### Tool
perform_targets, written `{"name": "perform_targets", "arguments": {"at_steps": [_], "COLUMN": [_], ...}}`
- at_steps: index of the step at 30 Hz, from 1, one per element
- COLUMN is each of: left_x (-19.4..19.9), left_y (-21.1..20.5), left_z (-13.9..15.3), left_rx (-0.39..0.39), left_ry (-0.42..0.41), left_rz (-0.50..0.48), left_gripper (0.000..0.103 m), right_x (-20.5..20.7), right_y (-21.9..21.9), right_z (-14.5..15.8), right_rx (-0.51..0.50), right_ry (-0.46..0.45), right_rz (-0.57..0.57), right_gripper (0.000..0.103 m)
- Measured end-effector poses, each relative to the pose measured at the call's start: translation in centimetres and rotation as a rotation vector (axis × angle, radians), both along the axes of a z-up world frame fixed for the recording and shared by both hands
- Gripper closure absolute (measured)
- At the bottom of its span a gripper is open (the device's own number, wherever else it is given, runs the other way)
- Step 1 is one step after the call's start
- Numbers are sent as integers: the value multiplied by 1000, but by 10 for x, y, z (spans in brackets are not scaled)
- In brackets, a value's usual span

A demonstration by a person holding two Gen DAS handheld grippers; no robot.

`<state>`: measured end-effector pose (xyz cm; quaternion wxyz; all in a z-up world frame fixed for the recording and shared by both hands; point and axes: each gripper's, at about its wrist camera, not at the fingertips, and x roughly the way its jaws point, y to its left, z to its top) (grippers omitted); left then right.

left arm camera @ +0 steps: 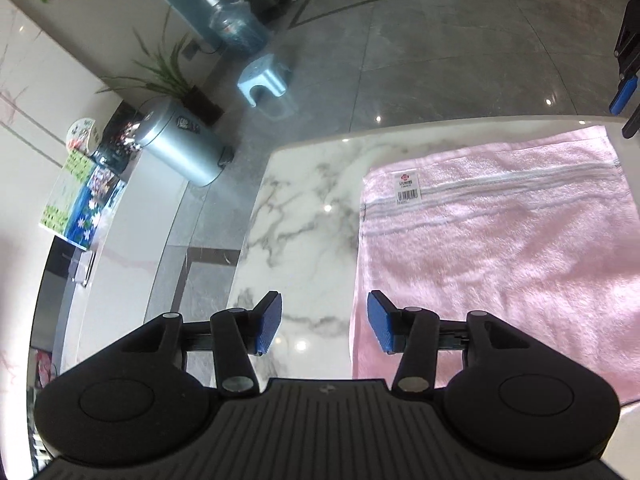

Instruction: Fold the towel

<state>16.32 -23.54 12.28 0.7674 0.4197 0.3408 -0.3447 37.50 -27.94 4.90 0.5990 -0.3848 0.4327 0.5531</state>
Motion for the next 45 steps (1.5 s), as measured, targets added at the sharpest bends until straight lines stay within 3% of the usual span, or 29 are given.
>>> {"name": "perform_targets", "arguments": {"at_steps": [3,8,12,18,23,28,31,35,43,45], "left_x": [-25,-52,-52,-36,-17,11,30,50,64,60], "left_y": [27,68,99,114,118,123,125,122,128,125], "left_z": [3,-17,-43,-72,-85,-95,-103,-117,-123,-123], "left_rx": [-69,-154,-290,-356,-355,-385,-400,-371,-412,-396], "left_ry": [99,184,303,353,389,418,444,455,441,427], "left_rz": [84,231,376,475,511,564,589,589,591,561], "left_gripper": [56,56,56,56,56,56,56,56,56,61], "right_x": [-4,-20,-57,-138,-177,-212,-223,-228,-228,-231], "right_y": [1,-1,4,16,24,36,43,49,53,51], "right_z": [-1,-2,6,11,6,-10,-20,-35,-46,-46], "right_rx": [-13,-17,2,7,4,-31,-60,-109,-136,-136], "right_ry": [3,36,75,76,107,41,47,38,22,-9], "right_rz": [-16,-10,84,319,421,535,584,627,653,678], "right_gripper": [76,76,76,76,70,68,67,67,68,77]}}
